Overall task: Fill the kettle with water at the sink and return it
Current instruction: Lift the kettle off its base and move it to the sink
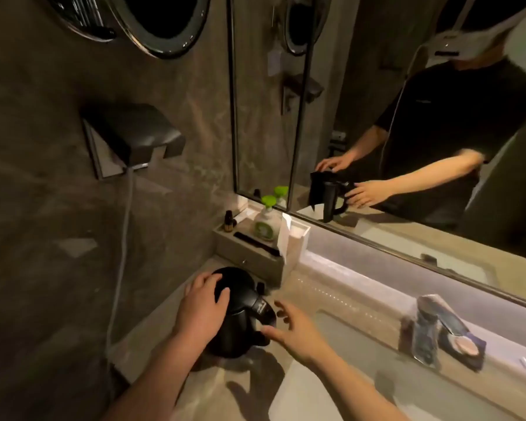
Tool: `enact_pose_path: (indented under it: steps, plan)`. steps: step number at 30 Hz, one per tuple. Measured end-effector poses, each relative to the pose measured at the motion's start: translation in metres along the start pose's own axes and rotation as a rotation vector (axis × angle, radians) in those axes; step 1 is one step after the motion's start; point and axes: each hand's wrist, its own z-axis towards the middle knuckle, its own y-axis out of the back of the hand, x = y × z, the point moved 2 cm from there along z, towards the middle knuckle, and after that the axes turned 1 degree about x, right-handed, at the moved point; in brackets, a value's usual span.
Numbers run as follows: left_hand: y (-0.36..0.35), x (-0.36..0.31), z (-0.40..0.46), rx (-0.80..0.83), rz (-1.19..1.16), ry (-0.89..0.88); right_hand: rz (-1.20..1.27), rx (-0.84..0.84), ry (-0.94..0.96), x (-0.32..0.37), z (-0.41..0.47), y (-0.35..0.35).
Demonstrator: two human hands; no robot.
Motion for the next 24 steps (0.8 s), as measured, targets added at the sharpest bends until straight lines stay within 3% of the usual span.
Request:
enact_pose_path:
  steps: [7,14,19,24]
  plan:
    - [-0.007,0.01,0.007,-0.032,0.059,-0.032,0.349,0.051,0.008,0.004,0.018,-0.028]
    - [0.003,0.013,0.024,0.059,-0.157,0.049,0.507,-0.067,0.096,0.026,0.008,-0.022]
    - [0.013,-0.022,0.031,0.11,-0.319,-0.087,0.509,-0.172,0.163,0.033,-0.005,0.018]
    - [0.012,-0.083,0.017,0.152,-0.34,-0.286,0.475,-0.289,0.162,0.015,-0.037,0.064]
